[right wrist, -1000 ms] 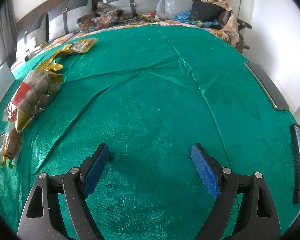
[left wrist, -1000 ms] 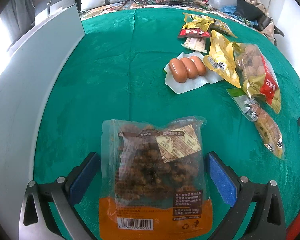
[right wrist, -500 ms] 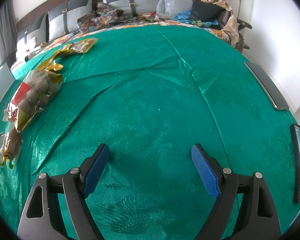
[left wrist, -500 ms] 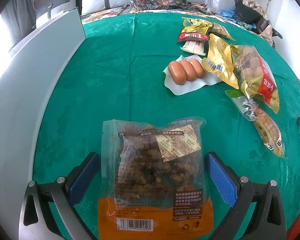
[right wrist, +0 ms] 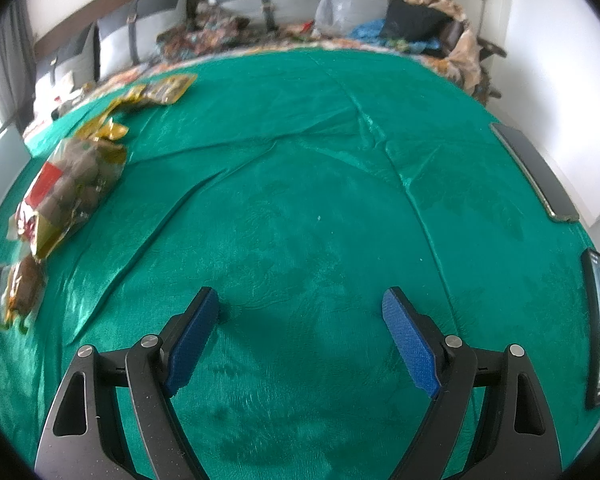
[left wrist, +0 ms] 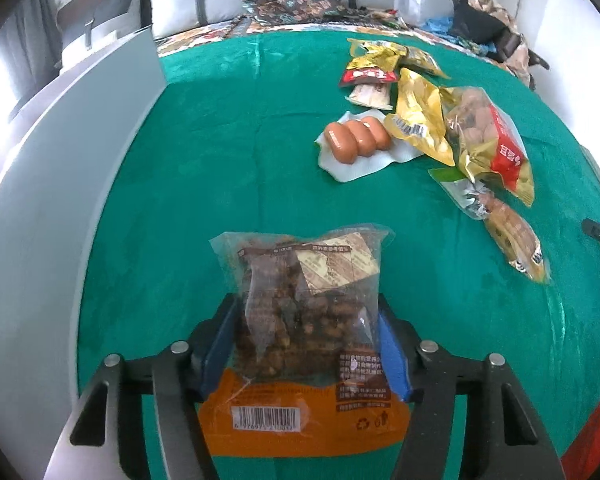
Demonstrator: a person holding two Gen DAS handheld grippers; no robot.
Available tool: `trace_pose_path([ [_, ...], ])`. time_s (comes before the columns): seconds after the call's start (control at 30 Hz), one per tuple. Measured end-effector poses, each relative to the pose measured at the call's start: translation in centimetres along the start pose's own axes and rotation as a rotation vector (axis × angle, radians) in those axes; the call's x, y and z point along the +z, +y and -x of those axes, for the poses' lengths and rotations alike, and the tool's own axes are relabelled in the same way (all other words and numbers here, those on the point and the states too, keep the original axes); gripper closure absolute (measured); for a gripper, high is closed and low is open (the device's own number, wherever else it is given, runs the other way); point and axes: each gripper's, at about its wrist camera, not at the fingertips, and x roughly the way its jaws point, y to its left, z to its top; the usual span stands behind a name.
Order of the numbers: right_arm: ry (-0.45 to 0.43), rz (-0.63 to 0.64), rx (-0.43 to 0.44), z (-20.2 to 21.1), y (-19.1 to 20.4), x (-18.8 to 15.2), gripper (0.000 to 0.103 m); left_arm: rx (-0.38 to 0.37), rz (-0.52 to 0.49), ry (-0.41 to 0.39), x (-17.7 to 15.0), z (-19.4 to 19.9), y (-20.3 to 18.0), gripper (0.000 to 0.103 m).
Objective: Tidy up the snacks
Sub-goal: 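Close the left tool on the jerky pack and lift it, then carry the jerky pack into the box with the left tool while the right drops a yellow pack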
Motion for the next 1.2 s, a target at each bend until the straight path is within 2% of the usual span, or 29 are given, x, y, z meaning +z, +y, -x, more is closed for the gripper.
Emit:
trace_pose_path([
  [0.03, 0.030, -0.039, 0.036, 0.4, -0.1, 0.2, 0.019, -0.006, 0.022, -0.008, -0.4, 0.3, 0.4, 0.041],
  [0.1, 0.100, -0.189, 0.239, 1.7, 0.0, 0.4, 0.019, -0.038, 0.071, -0.035, -1.5, 1.0, 1.3, 0.041],
  [0.13, 0.130, -0.223, 0.307, 2.0, 0.6, 0.5, 0.019, -0.046, 0.082, -0.041, -1.8, 1.2, 1.6, 0.041],
  [0.2, 0.205, -0.219, 0.434, 2.5, 4.0, 0.8, 0.019, -0.063, 0.114, -0.059, -2.7, 2.0, 2.2, 0.041],
  [0.23, 0.237, -0.184, 0.470, 2.5, 6.3, 1.1, 0.019, -0.073, 0.127, -0.068, -3.0, 2.5, 2.4, 0.041],
  [0.3, 0.264, -0.084, 0.460, 2.2, 11.0, 1.8, 0.019, -0.087, 0.147, -0.090, -3.6, 3.6, 2.8, 0.041],
  [0.43, 0.277, 0.151, 0.352, -0.2, 20.1, 2.4, 0.021, -0.116, 0.175, -0.139, -4.3, 6.8, 3.7, 0.041],
  [0.47, 0.278, 0.205, 0.301, -0.7, 21.5, 2.3, 0.032, -0.119, 0.175, -0.151, -4.5, 7.6, 3.9, 0.041],
  [0.5, 0.289, 0.251, 0.241, -1.3, 22.6, 2.1, 0.058, -0.122, 0.179, -0.169, -4.7, 8.8, 4.2, 0.041],
  [0.53, 0.271, 0.263, 0.197, -1.1, 22.9, 2.0, 0.063, -0.128, 0.186, -0.186, -4.8, 9.9, 4.5, 0.041],
  [0.57, 0.275, 0.250, 0.201, -0.9, 22.8, 1.9, 0.068, -0.136, 0.197, -0.201, -5.0, 10.9, 4.9, 0.041],
  [0.6, 0.297, 0.221, 0.226, -0.7, 22.4, 1.8, 0.072, -0.142, 0.206, -0.209, -5.1, 11.5, 5.1, 0.041],
  [0.67, 0.325, 0.144, 0.307, 0.0, 21.3, 1.6, 0.072, -0.174, 0.240, -0.245, -5.4, 13.6, 6.0, 0.041],
  [0.77, 0.337, 0.005, 0.460, 2.2, 19.7, 1.1, 0.072, -0.201, 0.283, -0.291, -5.6, 16.2, 7.9, 0.041],
  [0.83, 0.324, -0.051, 0.564, 4.1, 20.2, 1.4, 0.072, -0.201, 0.310, -0.324, -5.5, 18.1, 9.7, 0.041],
  [0.9, 0.298, -0.055, 0.654, 6.4, 22.0, 2.2, 0.072, -0.169, 0.345, -0.355, -5.5, 20.0, 12.4, 0.041],
  [0.97, 0.279, -0.022, 0.758, 8.9, 25.6, 3.5, 0.072, -0.111, 0.390, -0.379, -5.6, 21.6, 15.9, 0.041],
  [1.07, 0.254, 0.079, 0.885, 12.8, 32.7, 5.2, 0.072, 0.007, 0.438, -0.379, -6.1, 22.6, 20.7, 0.040],
  [1.13, 0.260, 0.151, 0.957, 14.6, 38.3, 5.6, 0.072, 0.081, 0.455, -0.349, -6.4, 22.3, 23.5, 0.038],
  [1.17, 0.258, 0.179, 0.974, 15.1, 40.4, 5.6, 0.069, 0.117, 0.465, -0.321, -6.4, 21.9, 24.7, 0.031],
  [1.2, 0.247, 0.210, 0.987, 15.5, 43.0, 5.5, 0.060, 0.153, 0.480, -0.287, -6.5, 21.1, 26.1, 0.021],
])
